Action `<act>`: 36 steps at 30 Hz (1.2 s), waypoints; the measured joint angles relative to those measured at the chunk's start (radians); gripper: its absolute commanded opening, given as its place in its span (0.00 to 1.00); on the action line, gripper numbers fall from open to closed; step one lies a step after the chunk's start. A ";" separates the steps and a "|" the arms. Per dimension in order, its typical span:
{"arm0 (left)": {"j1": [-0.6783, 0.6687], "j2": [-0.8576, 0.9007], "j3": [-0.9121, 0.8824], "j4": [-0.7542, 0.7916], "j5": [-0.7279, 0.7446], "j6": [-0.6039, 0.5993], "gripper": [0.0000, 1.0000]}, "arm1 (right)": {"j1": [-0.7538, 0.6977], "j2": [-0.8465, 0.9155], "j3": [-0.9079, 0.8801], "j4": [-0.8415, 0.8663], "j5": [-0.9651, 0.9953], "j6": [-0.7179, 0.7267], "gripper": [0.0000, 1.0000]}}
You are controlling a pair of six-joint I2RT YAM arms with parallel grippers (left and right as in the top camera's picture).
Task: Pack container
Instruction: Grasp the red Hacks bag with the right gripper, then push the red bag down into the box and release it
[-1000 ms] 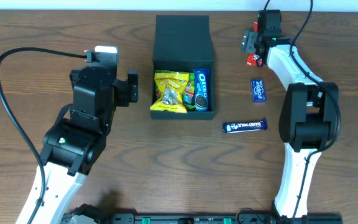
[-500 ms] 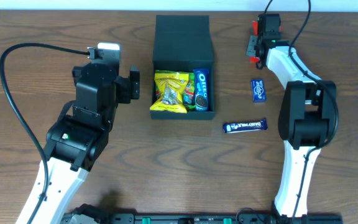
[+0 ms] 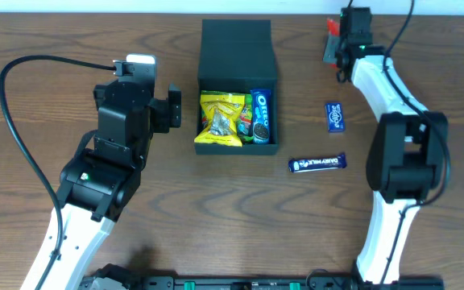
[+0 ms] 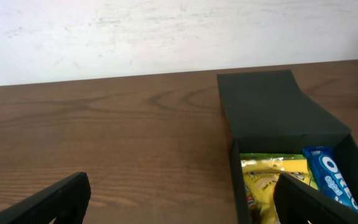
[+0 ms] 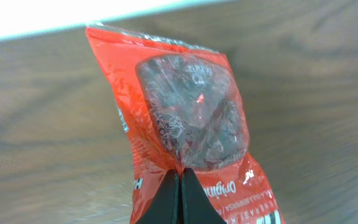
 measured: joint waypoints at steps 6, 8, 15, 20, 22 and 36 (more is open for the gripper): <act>0.000 0.000 0.000 0.000 0.000 0.000 0.95 | 0.037 -0.111 0.000 -0.016 -0.005 0.004 0.01; 0.000 0.000 0.000 0.000 0.000 0.000 0.95 | 0.068 -0.129 0.000 -0.040 -0.008 0.007 0.01; 0.000 0.000 0.000 0.016 0.000 0.000 0.95 | 0.220 -0.230 0.000 -0.218 -0.025 0.056 0.01; 0.000 -0.004 0.000 0.019 0.000 0.000 0.95 | 0.328 -0.295 0.000 -0.364 -0.113 0.171 0.01; 0.000 -0.017 0.000 0.019 0.000 0.000 0.95 | 0.368 -0.295 0.000 -0.418 -0.148 0.223 0.01; 0.000 -0.155 0.000 0.019 0.000 0.000 0.95 | 0.598 -0.269 -0.003 -0.502 -0.159 0.409 0.01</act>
